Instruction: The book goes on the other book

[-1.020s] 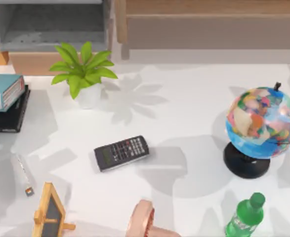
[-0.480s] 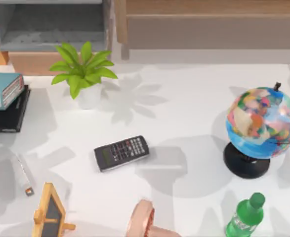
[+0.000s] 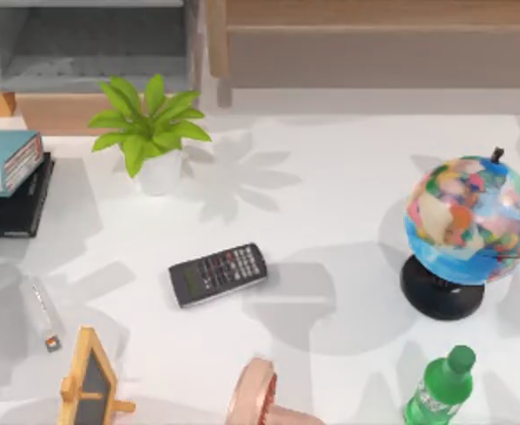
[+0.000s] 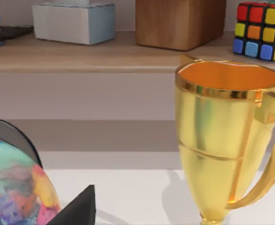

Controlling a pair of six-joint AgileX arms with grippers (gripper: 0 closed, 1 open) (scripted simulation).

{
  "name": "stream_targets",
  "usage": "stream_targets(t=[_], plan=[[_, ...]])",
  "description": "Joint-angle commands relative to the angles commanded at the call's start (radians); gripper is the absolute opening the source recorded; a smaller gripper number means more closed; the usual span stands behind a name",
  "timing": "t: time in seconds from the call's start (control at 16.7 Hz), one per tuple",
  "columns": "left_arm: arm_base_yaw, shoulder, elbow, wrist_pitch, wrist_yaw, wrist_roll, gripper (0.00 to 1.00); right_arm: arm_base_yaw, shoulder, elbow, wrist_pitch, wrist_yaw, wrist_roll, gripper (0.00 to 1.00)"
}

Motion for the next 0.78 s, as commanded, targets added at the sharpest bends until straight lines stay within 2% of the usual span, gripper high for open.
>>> stream_targets(t=[0.42,0.78], plan=[[0.0,0.0,0.0,0.0,0.0,0.0,0.98,0.0,0.0,0.0,0.0,0.0,0.0,1.0],[0.0,0.0,0.0,0.0,0.0,0.0,1.0,0.0,0.0,0.0,0.0,0.0,0.0,1.0]])
